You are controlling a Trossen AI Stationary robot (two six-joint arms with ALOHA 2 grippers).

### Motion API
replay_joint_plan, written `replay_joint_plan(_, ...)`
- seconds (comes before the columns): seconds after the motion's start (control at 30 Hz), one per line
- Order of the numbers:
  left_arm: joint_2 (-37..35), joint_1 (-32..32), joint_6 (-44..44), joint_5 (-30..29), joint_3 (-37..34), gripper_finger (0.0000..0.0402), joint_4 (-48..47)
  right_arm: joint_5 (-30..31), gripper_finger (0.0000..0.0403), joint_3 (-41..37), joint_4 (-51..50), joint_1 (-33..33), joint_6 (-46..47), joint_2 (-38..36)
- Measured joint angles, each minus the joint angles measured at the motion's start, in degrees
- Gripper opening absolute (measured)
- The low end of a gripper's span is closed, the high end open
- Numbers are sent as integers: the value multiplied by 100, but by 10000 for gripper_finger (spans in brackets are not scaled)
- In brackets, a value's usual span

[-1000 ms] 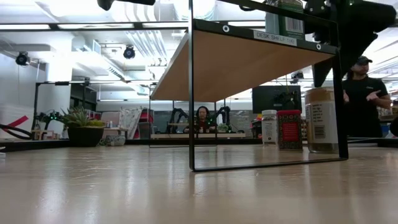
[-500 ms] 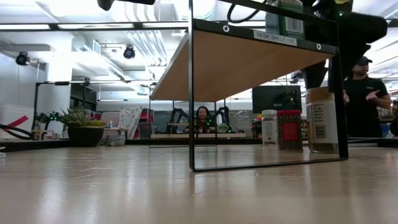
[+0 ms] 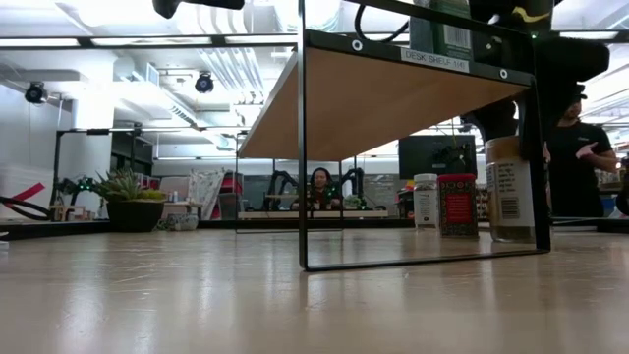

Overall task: Shelf spices
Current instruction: Put the brown seasoning bottle on the shelf

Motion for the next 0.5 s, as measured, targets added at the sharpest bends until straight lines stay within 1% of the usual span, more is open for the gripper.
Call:
replay_joint_plan(0.33,0,0,-44,64,0,204,-39,-1,322,-148,30,-53,133,-18)
replay_joint_plan(0.5,0,0,-44,63,0,204,-47,-8,310,-184,51,-53,88,-18)
